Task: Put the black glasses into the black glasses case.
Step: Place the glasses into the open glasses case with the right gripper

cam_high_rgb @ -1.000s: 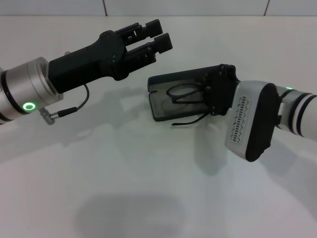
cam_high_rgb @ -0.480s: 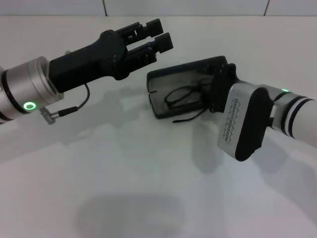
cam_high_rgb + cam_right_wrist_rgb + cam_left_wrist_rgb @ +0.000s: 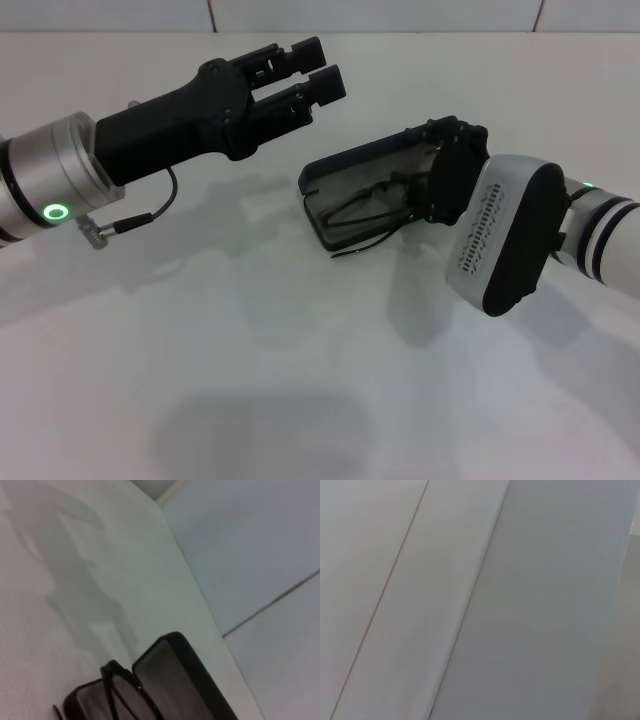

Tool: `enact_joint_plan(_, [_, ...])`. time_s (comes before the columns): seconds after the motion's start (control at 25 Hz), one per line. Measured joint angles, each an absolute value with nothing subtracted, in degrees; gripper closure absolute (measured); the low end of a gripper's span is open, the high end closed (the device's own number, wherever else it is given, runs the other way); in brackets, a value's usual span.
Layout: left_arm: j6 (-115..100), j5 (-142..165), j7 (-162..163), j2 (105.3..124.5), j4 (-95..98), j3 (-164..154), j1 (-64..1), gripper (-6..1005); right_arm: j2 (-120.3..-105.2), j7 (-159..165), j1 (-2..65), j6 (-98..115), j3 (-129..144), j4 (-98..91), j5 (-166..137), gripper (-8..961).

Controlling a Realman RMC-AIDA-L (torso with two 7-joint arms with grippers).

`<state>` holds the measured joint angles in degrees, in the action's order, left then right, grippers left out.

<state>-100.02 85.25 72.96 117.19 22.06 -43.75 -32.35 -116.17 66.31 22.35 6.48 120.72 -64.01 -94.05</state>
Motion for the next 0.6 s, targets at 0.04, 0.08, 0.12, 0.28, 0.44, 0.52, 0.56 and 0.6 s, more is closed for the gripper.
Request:
enact_joint_plan(0.04, [-100.0, 85.2, 73.0, 117.16, 22.1, -43.8, -32.2, 421, -116.17, 66.3, 22.3, 6.3, 120.7, -64.0, -93.5, 492])
enact_joint_plan(0.08, [-100.0, 85.2, 73.0, 117.14, 22.1, -43.8, -32.2, 421, -116.17, 66.3, 22.3, 6.1, 120.7, -64.0, -93.2, 492])
enact_joint_plan(0.12, [-100.0, 85.3, 73.0, 117.12, 22.1, -43.8, -32.0, 421, -116.18, 66.4, 22.1, 5.9, 120.7, -64.3, -92.6, 492])
enact_joint_plan(0.28, [-100.0, 85.3, 72.9, 117.04, 22.1, -43.8, -31.5, 421, -115.94, 66.6, 21.1, 6.8, 120.0, -66.0, -89.7, 493])
enact_joint_plan(0.44, [-100.1, 85.3, 73.0, 116.97, 22.2, -43.8, -30.7, 421, -115.75, 67.3, 18.4, 21.5, 113.0, -68.1, -87.3, 494])
enact_joint_plan(0.52, [-100.1, 85.3, 73.0, 116.95, 22.2, -43.8, -30.5, 421, -115.78, 68.6, 17.8, 31.2, 108.8, -68.4, -87.1, 494])
enact_joint_plan(0.56, [-100.1, 85.3, 73.0, 116.95, 22.2, -43.8, -30.4, 421, -115.76, 69.8, 17.8, 37.0, 106.1, -68.2, -87.0, 494])
enact_joint_plan(0.6, [-100.1, 85.3, 73.0, 116.99, 22.3, -43.8, -30.5, 421, -115.73, 71.0, 18.2, 41.9, 104.0, -67.5, -86.9, 494])
